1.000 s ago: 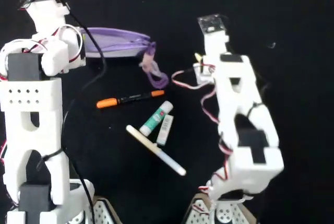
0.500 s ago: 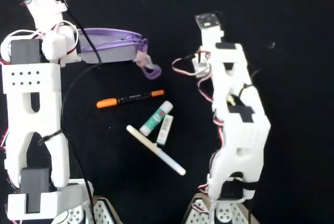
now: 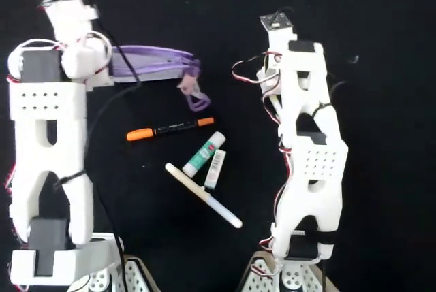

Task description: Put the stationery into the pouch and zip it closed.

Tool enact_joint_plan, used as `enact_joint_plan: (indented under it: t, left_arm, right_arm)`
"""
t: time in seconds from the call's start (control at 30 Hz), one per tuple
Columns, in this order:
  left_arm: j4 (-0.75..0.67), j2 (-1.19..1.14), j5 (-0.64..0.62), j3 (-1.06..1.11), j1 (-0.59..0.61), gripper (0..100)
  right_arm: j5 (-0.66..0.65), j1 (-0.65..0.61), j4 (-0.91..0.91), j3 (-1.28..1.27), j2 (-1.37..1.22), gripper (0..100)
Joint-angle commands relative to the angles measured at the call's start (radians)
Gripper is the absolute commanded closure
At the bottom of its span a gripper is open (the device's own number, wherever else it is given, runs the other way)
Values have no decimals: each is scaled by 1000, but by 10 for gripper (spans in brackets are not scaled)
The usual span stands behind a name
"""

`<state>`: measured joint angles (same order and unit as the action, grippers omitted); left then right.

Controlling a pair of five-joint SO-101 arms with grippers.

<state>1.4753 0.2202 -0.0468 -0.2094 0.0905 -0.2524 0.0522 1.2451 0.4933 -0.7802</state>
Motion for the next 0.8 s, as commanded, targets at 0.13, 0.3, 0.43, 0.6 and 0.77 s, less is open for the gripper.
enact_joint_plan:
  t: [0.13, 0.3, 0.43, 0.6, 0.77]
  left_arm:
    - [235, 51, -40, -305, -125, 972]
    - [278, -12, -40, -349, -122, 972]
    - [278, -98, -44, -349, -125, 972]
    - [267, -158, -44, -360, -122, 972]
    - [203, -147, -95, -358, -120, 972]
  right_arm:
    - [-5, 20, 138, 163, 199, 988]
    - [-5, 25, 167, 156, 367, 988]
    - [-5, 18, 169, 127, 490, 988]
    - [55, -9, 147, 79, 650, 988]
    - [100, -74, 44, -30, 840, 988]
